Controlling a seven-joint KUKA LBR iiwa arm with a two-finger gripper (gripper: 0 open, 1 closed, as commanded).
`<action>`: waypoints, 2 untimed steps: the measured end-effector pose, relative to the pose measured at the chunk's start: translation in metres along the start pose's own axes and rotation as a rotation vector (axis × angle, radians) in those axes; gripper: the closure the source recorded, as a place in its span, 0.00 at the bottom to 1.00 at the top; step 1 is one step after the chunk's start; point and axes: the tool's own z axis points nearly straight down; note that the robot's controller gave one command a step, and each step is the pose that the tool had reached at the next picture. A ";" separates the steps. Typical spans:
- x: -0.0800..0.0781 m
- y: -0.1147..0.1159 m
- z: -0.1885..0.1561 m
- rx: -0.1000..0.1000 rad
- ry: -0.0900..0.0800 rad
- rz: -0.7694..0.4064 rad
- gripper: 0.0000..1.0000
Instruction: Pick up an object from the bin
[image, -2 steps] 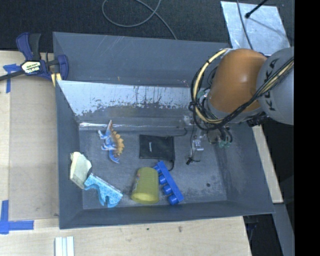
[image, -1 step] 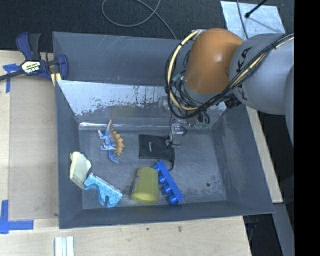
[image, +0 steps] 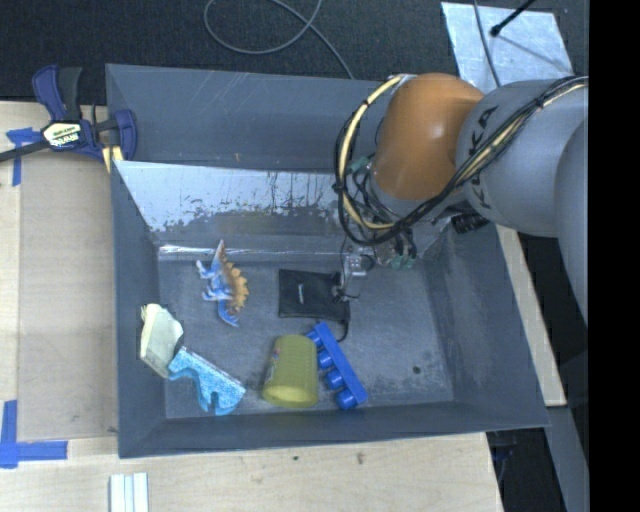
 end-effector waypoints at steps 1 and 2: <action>0.003 0.018 0.070 0.000 0.008 0.031 0.00; 0.004 0.021 0.066 -0.001 -0.004 0.036 1.00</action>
Offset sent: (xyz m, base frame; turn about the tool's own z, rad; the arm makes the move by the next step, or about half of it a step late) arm -0.0039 0.0219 -0.0675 0.0378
